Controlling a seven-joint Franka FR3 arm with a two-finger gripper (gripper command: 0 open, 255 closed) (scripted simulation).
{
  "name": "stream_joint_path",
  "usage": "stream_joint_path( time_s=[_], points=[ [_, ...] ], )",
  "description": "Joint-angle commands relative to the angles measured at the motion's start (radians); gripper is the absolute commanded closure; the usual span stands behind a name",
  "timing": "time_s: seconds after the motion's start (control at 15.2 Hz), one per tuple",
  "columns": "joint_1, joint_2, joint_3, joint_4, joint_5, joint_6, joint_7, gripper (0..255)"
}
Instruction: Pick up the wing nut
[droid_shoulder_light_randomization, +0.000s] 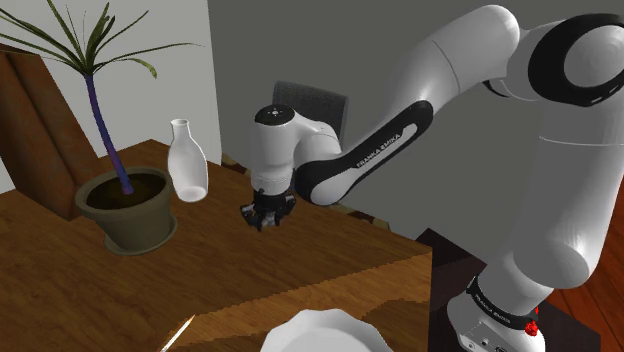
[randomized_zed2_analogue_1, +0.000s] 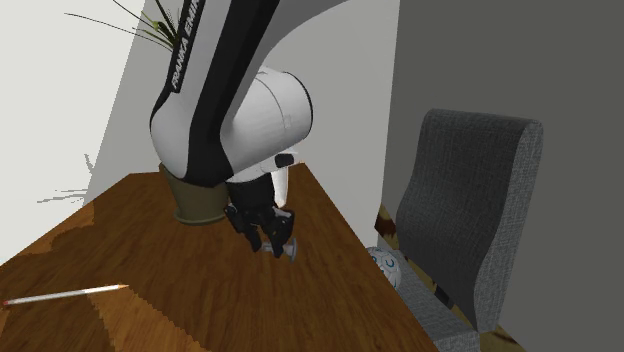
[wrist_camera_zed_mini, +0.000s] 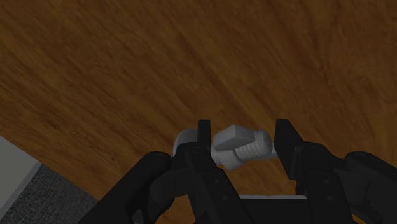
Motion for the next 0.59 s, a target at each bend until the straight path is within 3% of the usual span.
stream_joint_path(
  time_s=[0.0,0.53],
  points=[
    [-0.01,-0.023,0.013,0.003,0.026,-0.019,-0.02,255],
    [-0.031,-0.081,0.04,0.023,0.093,-0.075,-0.073,255]
  ],
)
